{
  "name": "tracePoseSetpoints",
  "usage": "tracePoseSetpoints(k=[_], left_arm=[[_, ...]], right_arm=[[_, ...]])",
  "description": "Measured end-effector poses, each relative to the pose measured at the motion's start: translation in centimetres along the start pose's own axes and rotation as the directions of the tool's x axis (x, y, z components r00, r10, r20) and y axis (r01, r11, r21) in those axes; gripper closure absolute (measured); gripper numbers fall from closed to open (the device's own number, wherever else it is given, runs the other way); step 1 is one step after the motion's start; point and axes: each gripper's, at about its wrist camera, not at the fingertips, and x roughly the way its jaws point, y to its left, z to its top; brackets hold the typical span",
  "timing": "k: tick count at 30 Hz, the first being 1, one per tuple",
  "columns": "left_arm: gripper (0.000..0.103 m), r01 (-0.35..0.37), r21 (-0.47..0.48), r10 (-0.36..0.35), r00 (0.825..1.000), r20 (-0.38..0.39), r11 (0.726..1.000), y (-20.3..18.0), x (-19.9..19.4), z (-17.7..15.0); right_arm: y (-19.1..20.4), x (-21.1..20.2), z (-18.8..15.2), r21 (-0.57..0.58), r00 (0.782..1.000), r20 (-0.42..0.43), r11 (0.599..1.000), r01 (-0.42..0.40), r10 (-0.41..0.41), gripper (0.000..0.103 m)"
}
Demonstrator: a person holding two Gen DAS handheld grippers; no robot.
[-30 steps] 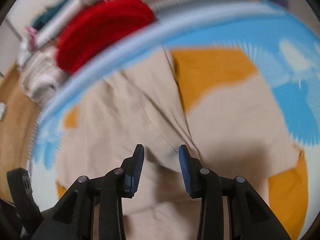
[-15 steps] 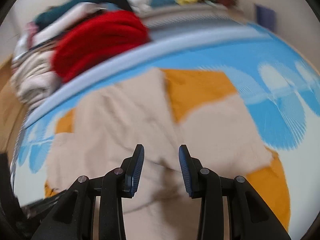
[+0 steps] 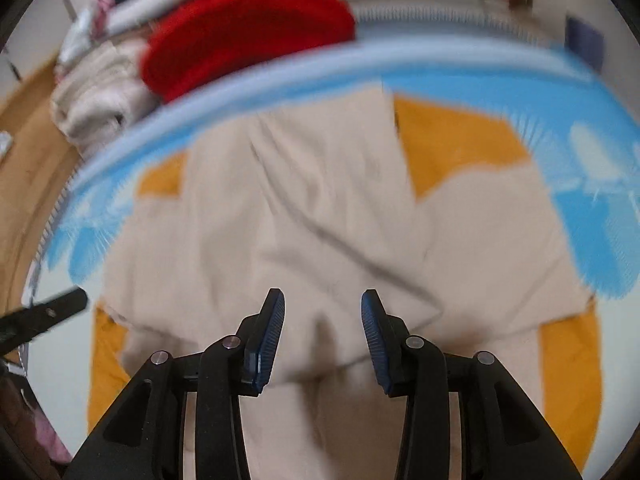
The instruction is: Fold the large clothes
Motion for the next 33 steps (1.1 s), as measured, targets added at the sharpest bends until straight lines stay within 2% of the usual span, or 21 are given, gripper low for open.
tracePoseSetpoints(k=[4, 6, 11, 14, 15, 16, 18, 21, 24, 26, 28, 31, 32, 33], left_arm=[[0.085, -0.019, 0.099, 0.013, 0.997, 0.070, 0.995, -0.4, -2.7, -1.2], [0.085, -0.036, 0.131, 0.023, 0.995, 0.100, 0.991, -0.3, -4.0, -1.5], [0.086, -0.011, 0.161, -0.013, 0.989, 0.149, 0.987, 0.7, -6.8, -2.1], [0.092, -0.038, 0.227, -0.007, 0.980, 0.197, 0.973, 1.0, -8.6, -2.9], [0.094, -0.035, 0.250, -0.019, 0.977, 0.210, 0.968, 1.4, -9.4, -3.2], [0.095, -0.026, 0.261, -0.033, 0.975, 0.219, 0.965, 1.8, -10.1, -3.4], [0.097, -0.002, 0.261, -0.063, 0.969, 0.240, 0.965, 3.5, -12.1, -3.7], [0.097, 0.046, 0.197, -0.088, 0.973, 0.211, 0.979, 7.2, -14.8, -3.9], [0.097, 0.081, 0.159, -0.107, 0.981, 0.160, 0.984, 10.3, -16.0, -6.5], [0.097, 0.084, 0.125, -0.099, 0.989, 0.114, 0.989, 12.1, -15.5, -9.0], [0.097, 0.091, 0.091, -0.096, 0.994, 0.054, 0.992, 13.6, -14.2, -11.4], [0.097, 0.084, 0.042, -0.081, 0.995, -0.055, 0.996, 16.0, -10.7, -15.1], [0.097, 0.043, 0.055, -0.035, 0.990, -0.139, 0.998, 16.6, -9.1, -15.9], [0.097, -0.015, 0.081, 0.029, 0.984, -0.175, 0.997, 17.2, -8.1, -16.4]], right_arm=[[0.9, -5.4, 0.7, -0.033, 0.985, 0.171, 0.999, 0.008, -0.002, 0.062], [1.3, -7.5, 0.7, -0.043, 0.976, 0.217, 0.999, 0.010, 0.000, 0.062], [1.6, -11.9, 0.5, -0.044, 0.962, 0.274, 0.999, 0.014, -0.001, 0.062], [1.0, -16.5, -0.2, -0.003, 0.938, 0.345, 1.000, 0.025, -0.023, 0.074], [0.8, -18.0, -0.5, 0.006, 0.933, 0.360, 1.000, 0.019, -0.020, 0.084], [0.5, -19.7, -1.0, 0.007, 0.929, 0.370, 1.000, 0.011, -0.013, 0.090], [-0.4, -22.7, -2.2, 0.002, 0.923, 0.384, 1.000, 0.009, -0.009, 0.093], [-3.1, -27.2, -4.5, -0.009, 0.917, 0.398, 1.000, 0.015, -0.011, 0.094], [-6.6, -29.5, -6.9, -0.026, 0.931, 0.364, 1.000, 0.010, 0.000, 0.093], [-9.2, -29.8, -8.8, -0.009, 0.944, 0.328, 0.999, 0.040, -0.034, 0.091], [-12.4, -28.4, -10.8, 0.016, 0.969, 0.240, 0.998, 0.060, -0.062, 0.084], [-16.9, -25.0, -14.3, 0.104, 0.992, 0.094, 0.991, 0.080, -0.090, 0.080], [-18.0, -23.8, -15.0, 0.116, 0.995, 0.029, 0.989, 0.092, -0.096, 0.080], [-19.1, -22.8, -15.5, 0.125, 0.994, -0.035, 0.987, 0.103, -0.099, 0.080]])
